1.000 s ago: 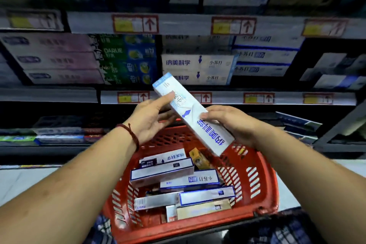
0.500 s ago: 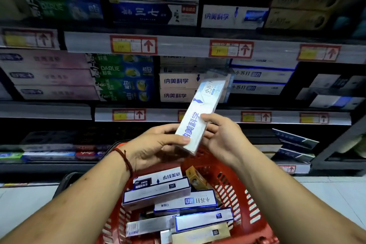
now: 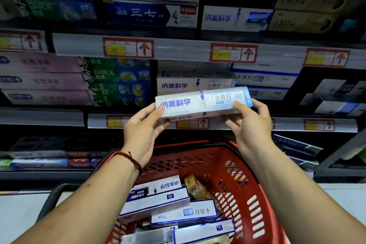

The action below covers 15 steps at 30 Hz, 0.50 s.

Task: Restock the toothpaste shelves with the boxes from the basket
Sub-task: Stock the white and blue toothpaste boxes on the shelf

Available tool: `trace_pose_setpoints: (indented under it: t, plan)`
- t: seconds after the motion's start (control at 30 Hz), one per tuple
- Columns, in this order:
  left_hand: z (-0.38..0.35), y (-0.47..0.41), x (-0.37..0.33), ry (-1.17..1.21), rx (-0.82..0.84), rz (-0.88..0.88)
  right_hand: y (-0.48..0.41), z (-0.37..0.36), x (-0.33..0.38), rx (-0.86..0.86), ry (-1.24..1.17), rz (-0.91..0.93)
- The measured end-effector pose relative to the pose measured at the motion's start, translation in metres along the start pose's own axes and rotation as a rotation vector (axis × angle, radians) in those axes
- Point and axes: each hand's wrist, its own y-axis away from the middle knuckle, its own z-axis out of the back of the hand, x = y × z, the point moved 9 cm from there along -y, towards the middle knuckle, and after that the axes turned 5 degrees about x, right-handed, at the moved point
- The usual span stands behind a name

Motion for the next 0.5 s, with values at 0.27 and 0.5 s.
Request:
trace_pose_setpoints:
  t: [0.27,0.5]
  plan:
    - [-0.039,-0.016,-0.063,-0.348,-0.03,-0.39,-0.017,-0.002,0.043,-0.062,0.251,0.234]
    - [-0.049,-0.014,-0.084,-0.574,-0.05,-0.541,-0.029,-0.024,0.061,-0.036,0.451,0.311]
